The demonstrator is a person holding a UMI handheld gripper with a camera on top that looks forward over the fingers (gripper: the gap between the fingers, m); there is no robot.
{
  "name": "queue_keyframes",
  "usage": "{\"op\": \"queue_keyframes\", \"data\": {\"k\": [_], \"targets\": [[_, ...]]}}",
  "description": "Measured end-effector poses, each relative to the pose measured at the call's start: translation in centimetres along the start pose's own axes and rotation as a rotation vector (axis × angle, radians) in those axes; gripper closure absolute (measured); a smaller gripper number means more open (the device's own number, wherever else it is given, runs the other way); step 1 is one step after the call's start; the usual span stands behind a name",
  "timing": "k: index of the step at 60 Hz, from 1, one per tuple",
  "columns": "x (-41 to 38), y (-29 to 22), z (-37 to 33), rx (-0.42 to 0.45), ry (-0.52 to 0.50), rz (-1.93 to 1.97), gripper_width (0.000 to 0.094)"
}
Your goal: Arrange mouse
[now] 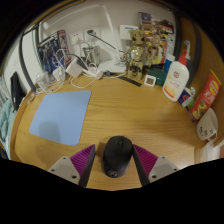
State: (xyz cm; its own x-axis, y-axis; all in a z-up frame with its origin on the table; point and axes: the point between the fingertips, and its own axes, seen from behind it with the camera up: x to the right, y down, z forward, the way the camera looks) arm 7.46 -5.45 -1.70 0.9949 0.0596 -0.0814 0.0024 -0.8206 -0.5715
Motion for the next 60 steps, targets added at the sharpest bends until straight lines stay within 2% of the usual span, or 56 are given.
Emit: {"op": "queue_keyframes", "data": {"k": [10,14,21,22,23,25,27,28,37,41,53,60], "targets": [[0.0,-0.1,0.2,0.021,0.016,-0.038,0.0316],[-0.1,-0.2,0.1,0.038,0.019,-0.026,0.0451],[-0.3,-0.1,0.0,0.059,0.015,-0.005,0.0526],[-0.3,-0.1,0.0,0.062,0.014,0.001,0.0496],[-0.3,-0.1,0.0,0.066,0.013,0.006,0.0566],[-0.3,-0.1,0.0,0.07,0.016,0.012,0.0598],[-0.3,0.0,-0.1,0.069,0.023,0.014,0.0592],[-0.2,-0.1,0.0,0.072,0.03,0.017,0.065],[0.0,-0.7,-0.5,0.059,0.063,0.073,0.0649],[1.0,-3.3,-2.1,0.091,0.099,0.07,0.0649],[1.3,-20.7,-12.0,0.41,0.164,0.06,0.0648],[-2.5,-28.8,-16.4,0.551,0.156,0.029,0.0648]]}}
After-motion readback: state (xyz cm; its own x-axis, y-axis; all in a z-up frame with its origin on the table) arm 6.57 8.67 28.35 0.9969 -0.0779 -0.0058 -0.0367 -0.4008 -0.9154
